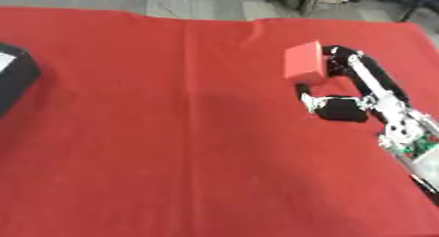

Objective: Pick up the objects with one hand, pass them to the other hand, and then place them into the box on the other side of the table.

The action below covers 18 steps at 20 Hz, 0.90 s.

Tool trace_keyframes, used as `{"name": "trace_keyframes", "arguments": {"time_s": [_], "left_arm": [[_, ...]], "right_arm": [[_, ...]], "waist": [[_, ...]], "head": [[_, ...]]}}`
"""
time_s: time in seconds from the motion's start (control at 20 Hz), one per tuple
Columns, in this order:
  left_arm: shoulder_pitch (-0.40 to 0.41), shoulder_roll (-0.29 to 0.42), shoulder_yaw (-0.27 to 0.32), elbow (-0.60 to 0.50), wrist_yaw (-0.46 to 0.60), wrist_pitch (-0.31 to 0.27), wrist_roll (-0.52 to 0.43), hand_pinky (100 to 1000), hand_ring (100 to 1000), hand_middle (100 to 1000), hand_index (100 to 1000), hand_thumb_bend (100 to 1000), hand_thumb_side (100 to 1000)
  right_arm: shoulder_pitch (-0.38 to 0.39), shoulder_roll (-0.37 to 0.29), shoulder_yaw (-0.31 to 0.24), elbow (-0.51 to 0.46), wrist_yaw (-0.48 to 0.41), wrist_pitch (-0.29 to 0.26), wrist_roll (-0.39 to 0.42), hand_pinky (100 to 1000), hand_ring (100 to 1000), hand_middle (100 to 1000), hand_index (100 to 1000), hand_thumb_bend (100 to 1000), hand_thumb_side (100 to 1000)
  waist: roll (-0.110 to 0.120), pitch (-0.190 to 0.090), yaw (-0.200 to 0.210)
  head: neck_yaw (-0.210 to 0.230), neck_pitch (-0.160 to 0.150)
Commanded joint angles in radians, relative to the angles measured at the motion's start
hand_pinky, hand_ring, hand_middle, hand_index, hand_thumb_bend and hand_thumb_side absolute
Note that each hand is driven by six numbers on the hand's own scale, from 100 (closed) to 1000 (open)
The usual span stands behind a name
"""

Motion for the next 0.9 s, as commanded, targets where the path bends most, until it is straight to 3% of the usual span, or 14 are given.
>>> {"name": "trace_keyframes", "arguments": {"time_s": [0.05,0.4,0.9], "left_arm": [[-0.042,0.058,-0.022,-0.017,-0.025,0.003,-0.029,696,667,766,791,100,668],[-0.138,0.071,-0.072,-0.017,-0.076,0.030,-0.093,709,677,772,793,100,637],[-0.243,0.049,-0.168,-0.017,-0.167,0.160,-0.286,728,703,783,811,100,633]], "right_arm": [[-0.031,0.020,0.022,-0.013,-0.030,0.006,-0.049,755,772,372,532,100,100],[-0.082,0.073,0.073,0.008,-0.021,-0.017,-0.142,743,775,371,531,100,100],[-0.117,0.104,0.159,0.059,-0.020,-0.025,-0.244,735,775,370,531,100,100]], "waist": [[0.005,-0.027,-0.005],[0.005,-0.036,-0.005],[0.018,-0.037,0.019]], "head": [[0.009,0.006],[0.013,0.026],[-0.011,0.026]]}}
